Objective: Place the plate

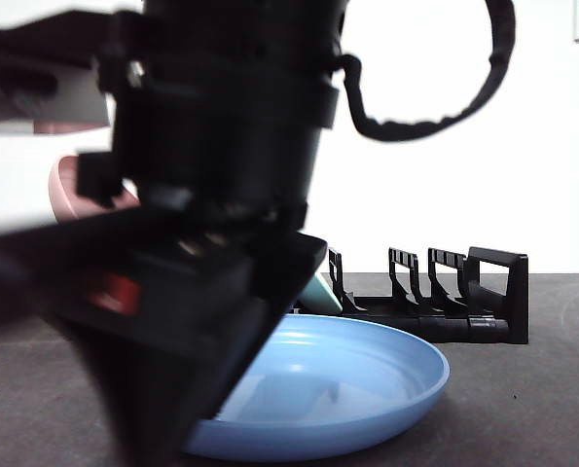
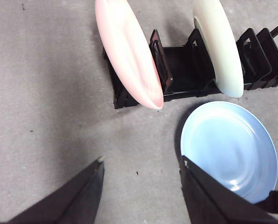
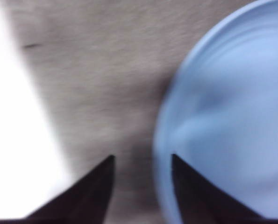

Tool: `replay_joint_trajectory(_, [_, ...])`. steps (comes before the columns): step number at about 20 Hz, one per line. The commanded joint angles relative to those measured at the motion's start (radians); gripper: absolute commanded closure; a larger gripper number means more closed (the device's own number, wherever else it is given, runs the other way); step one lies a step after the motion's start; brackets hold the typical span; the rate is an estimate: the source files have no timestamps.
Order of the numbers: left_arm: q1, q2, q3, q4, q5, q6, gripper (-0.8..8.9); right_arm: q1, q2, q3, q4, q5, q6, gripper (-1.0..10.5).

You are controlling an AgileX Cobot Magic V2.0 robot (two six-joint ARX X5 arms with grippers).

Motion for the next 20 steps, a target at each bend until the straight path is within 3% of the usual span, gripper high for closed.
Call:
replay_joint_trajectory(1, [-0.002, 0.005, 0.021, 0.011, 0.005, 0.0, 5.63, 0.013, -0.062, 0.058, 0.007, -0.042, 0.034, 6.7])
replay_joint_trajectory(4, [-0.002, 0.005, 0.021, 0.011, 0.005, 0.0, 5.63, -0.011, -0.205, 0.084, -0.008, -0.046, 0.078, 6.7])
replay_joint_trajectory(7, [-0.002, 0.005, 0.021, 0.015, 0.005, -0.003, 5.65, -0.107, -0.38, 0.084, -0.07, -0.047, 0.137, 6.7])
replay_joint_trajectory(11, [-0.002, 0.022, 0.026, 0.075, 0.005, -0.172, 5.64, -0.318, -0.591, 0.084, -0.209, -0.047, 0.17, 6.7])
replay_joint_trajectory(13, [-0.011, 0.063, 0.05, 0.12, 0.002, -0.184, 5.64, -0.419, -0.668, 0.084, -0.276, -0.046, 0.169, 6.7])
replay_joint_trajectory(16, [-0.049, 0.192, 0.135, 0.113, -0.08, -0.184, 5.64, -0.517, -0.738, 0.084, -0.357, -0.046, 0.161, 6.7])
replay_joint_trajectory(20, [-0.129, 0.399, 0.284, 0.108, -0.213, -0.184, 5.63, -0.557, -0.756, 0.084, -0.391, -0.045, 0.136, 6.7])
